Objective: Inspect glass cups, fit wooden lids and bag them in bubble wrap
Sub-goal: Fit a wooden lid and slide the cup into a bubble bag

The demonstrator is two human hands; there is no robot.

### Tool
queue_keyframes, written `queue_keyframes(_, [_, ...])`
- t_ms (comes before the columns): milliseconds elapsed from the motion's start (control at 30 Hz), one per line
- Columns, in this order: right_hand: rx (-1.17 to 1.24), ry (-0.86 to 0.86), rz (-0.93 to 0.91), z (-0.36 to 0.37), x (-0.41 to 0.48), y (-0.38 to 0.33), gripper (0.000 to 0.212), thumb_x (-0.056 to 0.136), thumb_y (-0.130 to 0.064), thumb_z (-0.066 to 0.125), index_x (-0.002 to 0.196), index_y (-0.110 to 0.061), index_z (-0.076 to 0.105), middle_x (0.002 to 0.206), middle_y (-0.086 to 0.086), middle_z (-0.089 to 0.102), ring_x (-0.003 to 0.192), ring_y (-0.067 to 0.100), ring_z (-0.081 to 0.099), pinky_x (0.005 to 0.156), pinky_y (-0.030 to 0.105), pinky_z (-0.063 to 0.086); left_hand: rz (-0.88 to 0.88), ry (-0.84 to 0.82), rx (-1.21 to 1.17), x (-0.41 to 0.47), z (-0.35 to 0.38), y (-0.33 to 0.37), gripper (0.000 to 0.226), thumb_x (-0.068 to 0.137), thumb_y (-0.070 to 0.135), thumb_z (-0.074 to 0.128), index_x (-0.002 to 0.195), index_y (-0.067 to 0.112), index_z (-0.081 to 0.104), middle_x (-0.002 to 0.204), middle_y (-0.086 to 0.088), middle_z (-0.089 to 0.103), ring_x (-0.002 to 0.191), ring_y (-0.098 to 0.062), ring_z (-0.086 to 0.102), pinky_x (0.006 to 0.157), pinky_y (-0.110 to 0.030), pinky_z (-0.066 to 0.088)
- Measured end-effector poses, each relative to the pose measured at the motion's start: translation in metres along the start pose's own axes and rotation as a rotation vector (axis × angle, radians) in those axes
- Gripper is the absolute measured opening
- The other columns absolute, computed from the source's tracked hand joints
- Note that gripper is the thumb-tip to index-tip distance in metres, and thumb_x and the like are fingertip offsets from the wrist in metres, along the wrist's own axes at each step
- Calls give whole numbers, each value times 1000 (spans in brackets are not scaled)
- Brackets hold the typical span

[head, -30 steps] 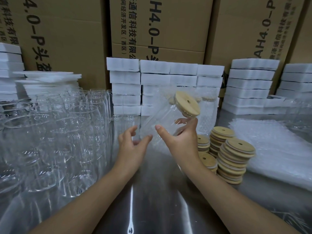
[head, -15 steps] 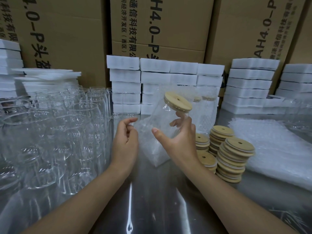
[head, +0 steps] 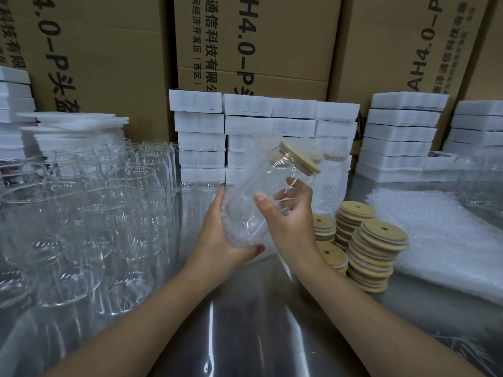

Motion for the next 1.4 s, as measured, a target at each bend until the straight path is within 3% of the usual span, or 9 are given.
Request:
queue_keyframes(267, [-79, -126, -46, 4, 2, -3, 89, 55, -75, 59, 135, -45, 32, 104, -17, 49, 96, 3, 52, 77, 16, 42, -21, 59, -3, -2, -2, -7, 102, 58, 36, 93, 130, 55, 24, 122, 32, 49, 120, 17, 44, 82, 3, 36])
queue_keyframes(467, [-112, -168, -98, 5, 2, -5, 85, 59, -72, 61, 134, -42, 37, 104, -14, 50, 100, 1, 51, 81, 20, 42, -35, 60, -60, -6, -2, -3, 113, 47, 56, 90, 142, 42, 30, 121, 30, 51, 120, 10, 48, 81, 2, 39])
queue_keyframes(667, [-134, -220, -152, 7, -6, -4, 82, 58, -67, 67, 129, -44, 35, 112, -21, 49, 106, -4, 50, 83, 11, 45, -60, 137, -96, -5, -7, -1, 99, 40, 65, 76, 130, 49, 39, 118, 24, 59, 115, 1, 58, 97, -29, 50])
queue_keyframes(933, [-105, -394, -135, 14, -9, -8, 62, 67, -67, 53, 124, -55, 35, 131, -18, 33, 116, -23, 32, 88, -4, 30, 69, 319, -249, -6, -19, 7, 71, 50, 61, 76, 113, 39, 50, 107, 14, 65, 101, 5, 62, 85, -14, 49])
queue_keyframes(1033, [-43, -528, -86, 18, -11, -2, 86, 68, -65, 60, 142, -45, 23, 143, -24, 29, 127, -18, 31, 103, 12, 35, 120, 356, -280, -6, -22, 11, 72, 58, 57, 72, 121, 31, 48, 107, 11, 63, 99, 7, 60, 85, -8, 45])
queue_keyframes(1100, [-74, -636, -58, 23, -14, 2, 94, 68, -62, 65, 147, -41, 18, 147, -20, 33, 132, -5, 36, 108, 26, 38, 117, 373, -318, -7, -24, 12, 65, 64, 59, 66, 122, 43, 43, 110, 15, 60, 100, 11, 59, 80, -5, 44])
queue_keyframes(1233, [-161, -750, 9, 29, -22, 9, 88, 65, -53, 80, 120, -73, 14, 113, -62, 32, 110, -35, 33, 82, -8, 31, 103, 366, -347, -7, -26, 12, 57, 68, 63, 61, 119, 51, 37, 112, 41, 54, 109, 17, 52, 81, -3, 44])
queue_keyframes(1300, [-148, -712, 18, 28, -21, 12, 97, 60, -50, 85, 127, -62, 17, 115, -55, 39, 111, -29, 39, 82, -6, 34, 92, 341, -361, -5, -27, 11, 57, 68, 64, 61, 119, 53, 38, 119, 31, 55, 110, 14, 54, 79, -4, 46])
queue_keyframes(1400, [-47, -621, 29, 27, -14, 14, 104, 60, -34, 90, 140, -33, 24, 128, -18, 54, 117, -2, 55, 95, 23, 50, 104, 217, -406, 0, -23, 9, 63, 70, 59, 61, 127, 48, 37, 127, 18, 58, 114, 3, 59, 81, -14, 52])
Point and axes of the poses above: each hand's wrist, its own x-axis towards the middle knuckle, its own z-axis out of the palm, y = z × x, the point moved 5 cm from there along x, towards the middle knuckle
